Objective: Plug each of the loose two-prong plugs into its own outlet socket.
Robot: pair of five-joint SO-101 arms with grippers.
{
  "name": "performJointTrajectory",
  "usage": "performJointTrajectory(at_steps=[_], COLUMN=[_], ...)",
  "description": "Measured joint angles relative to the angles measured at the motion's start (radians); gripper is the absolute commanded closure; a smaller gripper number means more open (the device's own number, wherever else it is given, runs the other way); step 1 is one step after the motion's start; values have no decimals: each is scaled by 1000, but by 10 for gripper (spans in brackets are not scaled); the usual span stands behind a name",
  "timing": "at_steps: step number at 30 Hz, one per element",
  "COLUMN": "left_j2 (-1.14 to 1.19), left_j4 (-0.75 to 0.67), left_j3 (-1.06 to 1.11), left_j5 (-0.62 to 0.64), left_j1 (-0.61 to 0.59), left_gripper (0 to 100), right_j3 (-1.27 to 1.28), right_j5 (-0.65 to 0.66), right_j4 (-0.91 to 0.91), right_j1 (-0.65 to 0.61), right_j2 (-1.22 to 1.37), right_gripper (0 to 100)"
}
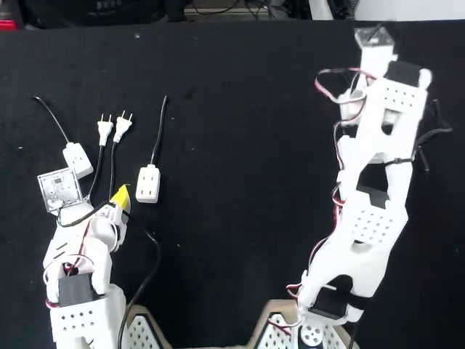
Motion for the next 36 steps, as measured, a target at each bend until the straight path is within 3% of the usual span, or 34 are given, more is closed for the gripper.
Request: performJointTrajectory(at_steps=[7,12,16,23,28,36], left_j2=[0,0,0,0,0,0], left_j4=[0,0,0,0,0,0], left_j3=[0,0,0,0,0,0], left_j5=[0,0,0,-2,-2,-2], left_j1=[0,0,0,0,0,0], left_gripper=[748,748,748,748,746,743], right_j3=[-410,-331,-75,537,1016,1683], right_j5=[8,-92,-163,-255,-264,-267], right_j4=[124,126,126,12,-245,-862], right_j1=[0,-8,-110,-494,-634,-671], right_j2=[-5,-115,-368,-801,-982,-1088], right_gripper=[804,804,804,804,804,804])
